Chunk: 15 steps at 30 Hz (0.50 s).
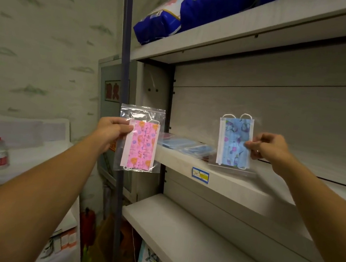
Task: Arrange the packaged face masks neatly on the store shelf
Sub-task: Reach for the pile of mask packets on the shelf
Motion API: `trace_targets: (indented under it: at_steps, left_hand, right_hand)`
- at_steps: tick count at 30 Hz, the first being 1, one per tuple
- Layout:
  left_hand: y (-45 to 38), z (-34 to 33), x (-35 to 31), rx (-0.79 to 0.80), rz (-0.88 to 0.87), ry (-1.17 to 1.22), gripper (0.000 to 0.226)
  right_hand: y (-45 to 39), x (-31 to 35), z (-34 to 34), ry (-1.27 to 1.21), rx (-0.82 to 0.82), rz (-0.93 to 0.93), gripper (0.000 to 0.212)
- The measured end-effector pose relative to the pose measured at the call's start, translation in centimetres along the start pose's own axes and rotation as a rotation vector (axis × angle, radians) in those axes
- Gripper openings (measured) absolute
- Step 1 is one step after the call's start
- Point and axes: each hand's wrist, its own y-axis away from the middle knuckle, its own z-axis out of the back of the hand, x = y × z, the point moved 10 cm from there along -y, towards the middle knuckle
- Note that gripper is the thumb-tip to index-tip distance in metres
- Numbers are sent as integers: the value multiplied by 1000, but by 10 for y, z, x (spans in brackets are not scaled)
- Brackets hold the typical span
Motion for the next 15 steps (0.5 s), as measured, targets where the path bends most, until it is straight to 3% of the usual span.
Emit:
trace_targets:
  at_steps: [4, 15]
  left_hand:
    - [-27, 7, 17, 25, 11, -2, 8]
    - [-116, 28, 46, 97, 27, 73, 16]
  right_hand:
    - [-18, -2, -21, 36, 1, 3, 15]
    - [-53, 14, -66, 19, -191, 70, 17]
